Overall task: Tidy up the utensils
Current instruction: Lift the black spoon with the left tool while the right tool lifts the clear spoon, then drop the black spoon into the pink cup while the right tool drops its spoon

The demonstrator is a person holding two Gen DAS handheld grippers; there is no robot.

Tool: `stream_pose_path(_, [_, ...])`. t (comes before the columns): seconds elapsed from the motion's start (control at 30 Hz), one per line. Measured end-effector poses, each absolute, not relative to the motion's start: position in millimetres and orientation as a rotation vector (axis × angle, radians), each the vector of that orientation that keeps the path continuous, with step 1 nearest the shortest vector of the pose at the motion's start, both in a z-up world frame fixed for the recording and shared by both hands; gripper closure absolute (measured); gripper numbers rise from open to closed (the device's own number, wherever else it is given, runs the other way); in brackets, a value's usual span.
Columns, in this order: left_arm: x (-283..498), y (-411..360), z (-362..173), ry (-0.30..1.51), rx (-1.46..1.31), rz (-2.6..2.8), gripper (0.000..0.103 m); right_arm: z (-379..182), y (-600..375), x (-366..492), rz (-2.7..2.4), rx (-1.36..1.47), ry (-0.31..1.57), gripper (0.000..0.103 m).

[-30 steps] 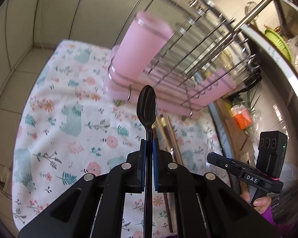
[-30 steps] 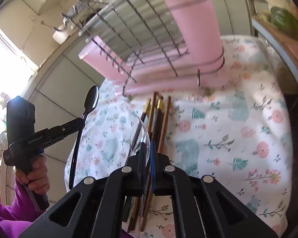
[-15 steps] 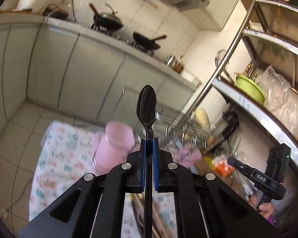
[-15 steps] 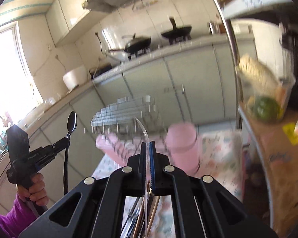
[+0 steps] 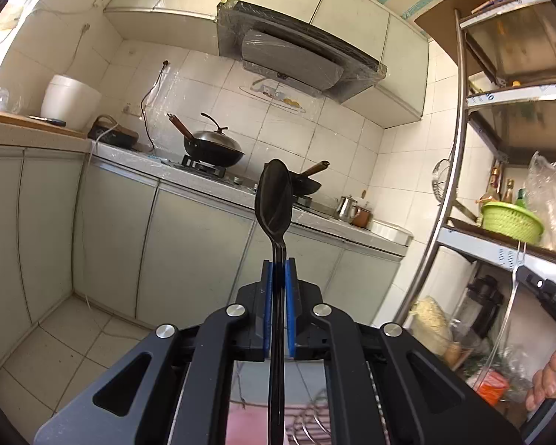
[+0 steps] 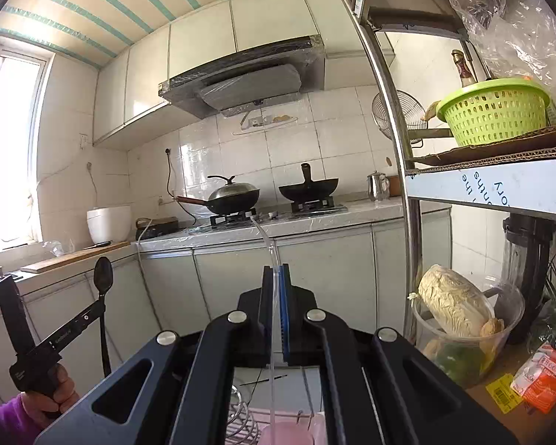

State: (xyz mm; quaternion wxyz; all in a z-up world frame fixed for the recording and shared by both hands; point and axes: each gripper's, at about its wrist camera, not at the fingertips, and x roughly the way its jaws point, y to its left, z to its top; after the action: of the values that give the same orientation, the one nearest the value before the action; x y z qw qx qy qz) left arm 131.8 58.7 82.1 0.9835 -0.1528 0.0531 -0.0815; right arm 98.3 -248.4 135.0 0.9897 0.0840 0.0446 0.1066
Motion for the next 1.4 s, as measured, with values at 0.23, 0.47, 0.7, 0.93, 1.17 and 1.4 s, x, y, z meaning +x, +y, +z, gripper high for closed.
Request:
stream_pose_path(0.23, [152, 47, 50, 0.080, -0.216, -0.089, 0.098, 102, -239, 137, 0.189, 0.153, 0.092, 0.100])
stream_pose_path(0.47, [139, 50, 21, 0.162, -0.232, -0.117, 0.098, 69, -243, 141, 0.210, 0.191, 0.219, 0.100])
stream_pose_path(0.7, [126, 53, 10, 0.307, -0.253, -0.173, 0.098, 42, -246, 135, 0.225, 0.226, 0.402, 0.100])
stream_pose_path(0.93, [125, 55, 13, 0.403, -0.244, -0.168, 0.096, 18, -254, 140, 0.236, 0.302, 0.541, 0.099])
stream_pose_path(1.17, [116, 59, 18, 0.443, -0.242, -0.151, 0.071, 15, -255, 134, 0.245, 0.329, 0.595, 0.067])
stream_pose_path(1.4, [91, 64, 23, 0.486, -0.243, -0.157, 0.068, 20, -255, 103, 0.245, 0.339, 0.577, 0.067])
